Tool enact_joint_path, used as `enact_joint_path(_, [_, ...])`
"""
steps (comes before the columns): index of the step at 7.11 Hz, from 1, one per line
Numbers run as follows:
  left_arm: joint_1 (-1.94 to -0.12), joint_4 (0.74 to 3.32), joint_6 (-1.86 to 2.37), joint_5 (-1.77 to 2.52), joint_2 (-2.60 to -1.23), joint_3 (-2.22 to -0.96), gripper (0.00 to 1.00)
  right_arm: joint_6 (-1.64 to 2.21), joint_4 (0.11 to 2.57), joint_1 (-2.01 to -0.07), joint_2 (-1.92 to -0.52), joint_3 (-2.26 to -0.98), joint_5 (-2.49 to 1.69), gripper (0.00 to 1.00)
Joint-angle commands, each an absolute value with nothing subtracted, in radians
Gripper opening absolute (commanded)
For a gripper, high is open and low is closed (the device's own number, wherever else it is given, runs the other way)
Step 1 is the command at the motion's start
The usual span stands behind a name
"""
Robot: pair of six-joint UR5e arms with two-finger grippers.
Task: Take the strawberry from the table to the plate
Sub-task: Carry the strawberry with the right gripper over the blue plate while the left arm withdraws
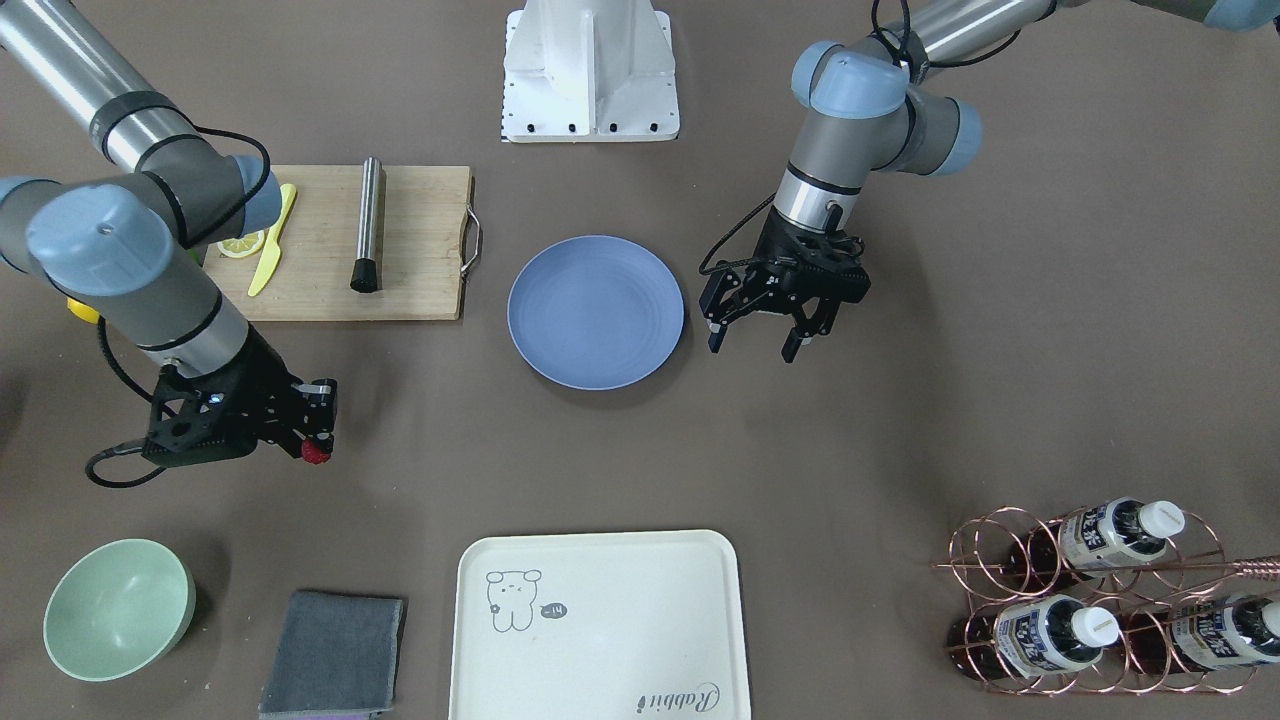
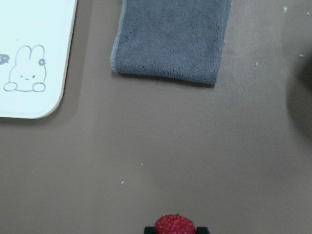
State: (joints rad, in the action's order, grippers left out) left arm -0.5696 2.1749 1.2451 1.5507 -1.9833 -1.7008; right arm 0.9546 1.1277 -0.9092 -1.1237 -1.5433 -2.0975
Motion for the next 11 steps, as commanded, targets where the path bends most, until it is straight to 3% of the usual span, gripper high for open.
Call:
enact_joint_path(1, [-0.633, 2.174, 1.129, 1.555, -1.964, -1.715, 0.98, 0.956, 1.19, -0.914, -1.089, -1.594, -2.131, 0.0])
enact_joint_path(5, [-0.861, 2.192, 0.911, 1.797, -1.818, -1.776, 0.98, 1.039, 1.362, -0.714, -1.014, -1.706, -1.964, 0.0])
enact_joint_path(11, [-1.115, 2.236, 0.592, 2.043, -1.557, -1.772, 0.98, 1.256, 1.491, -0.358, -0.844, -1.649, -1.682, 0.0])
